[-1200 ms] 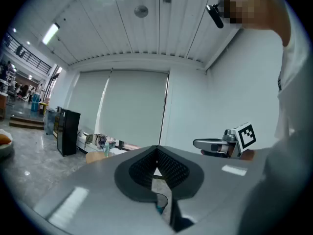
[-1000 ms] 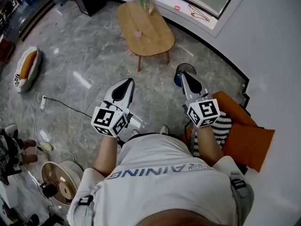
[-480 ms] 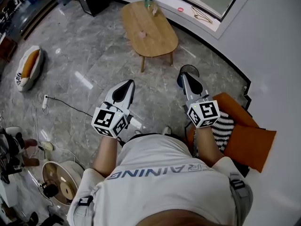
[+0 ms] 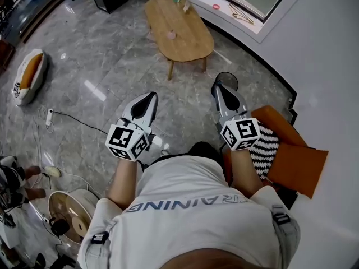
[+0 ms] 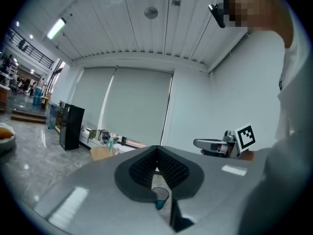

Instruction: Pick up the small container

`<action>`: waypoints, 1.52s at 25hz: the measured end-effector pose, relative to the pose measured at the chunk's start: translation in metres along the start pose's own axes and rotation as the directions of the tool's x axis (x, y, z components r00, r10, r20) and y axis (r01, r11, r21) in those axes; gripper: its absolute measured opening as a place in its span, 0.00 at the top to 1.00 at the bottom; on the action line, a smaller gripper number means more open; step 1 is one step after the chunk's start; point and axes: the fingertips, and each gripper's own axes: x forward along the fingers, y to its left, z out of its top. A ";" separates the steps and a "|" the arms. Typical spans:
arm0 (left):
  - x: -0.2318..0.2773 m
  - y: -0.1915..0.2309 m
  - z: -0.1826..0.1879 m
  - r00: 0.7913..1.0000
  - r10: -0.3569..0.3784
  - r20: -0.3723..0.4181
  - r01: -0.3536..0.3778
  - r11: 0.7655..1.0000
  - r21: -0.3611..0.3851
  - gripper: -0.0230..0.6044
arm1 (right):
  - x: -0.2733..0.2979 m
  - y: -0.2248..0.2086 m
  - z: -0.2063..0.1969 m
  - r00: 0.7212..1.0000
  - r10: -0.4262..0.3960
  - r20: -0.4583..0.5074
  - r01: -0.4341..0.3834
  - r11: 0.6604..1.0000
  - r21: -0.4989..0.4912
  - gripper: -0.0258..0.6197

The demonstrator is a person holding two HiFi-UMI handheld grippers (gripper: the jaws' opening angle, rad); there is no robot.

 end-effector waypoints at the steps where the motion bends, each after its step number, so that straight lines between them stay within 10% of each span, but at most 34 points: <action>1: 0.000 0.004 -0.002 1.000 -0.003 -0.003 0.003 1.000 -0.012 0.96 | 0.002 0.002 -0.003 1.000 -0.002 -0.008 0.001 1.000 -0.003 0.94; 14: 0.055 0.049 0.001 0.999 0.037 -0.013 -0.038 0.999 -0.035 0.96 | 0.076 -0.031 -0.010 0.998 0.042 -0.042 -0.042 0.999 0.000 0.94; 28: 0.245 0.045 0.026 0.993 0.117 -0.013 -0.117 0.993 0.002 0.96 | 0.176 -0.215 0.000 0.992 0.105 -0.068 -0.102 0.994 0.042 0.94; 38: 0.304 0.087 0.019 0.980 0.193 -0.053 -0.195 0.980 -0.035 0.96 | 0.257 -0.249 -0.028 0.973 0.187 -0.132 -0.177 0.980 0.087 0.94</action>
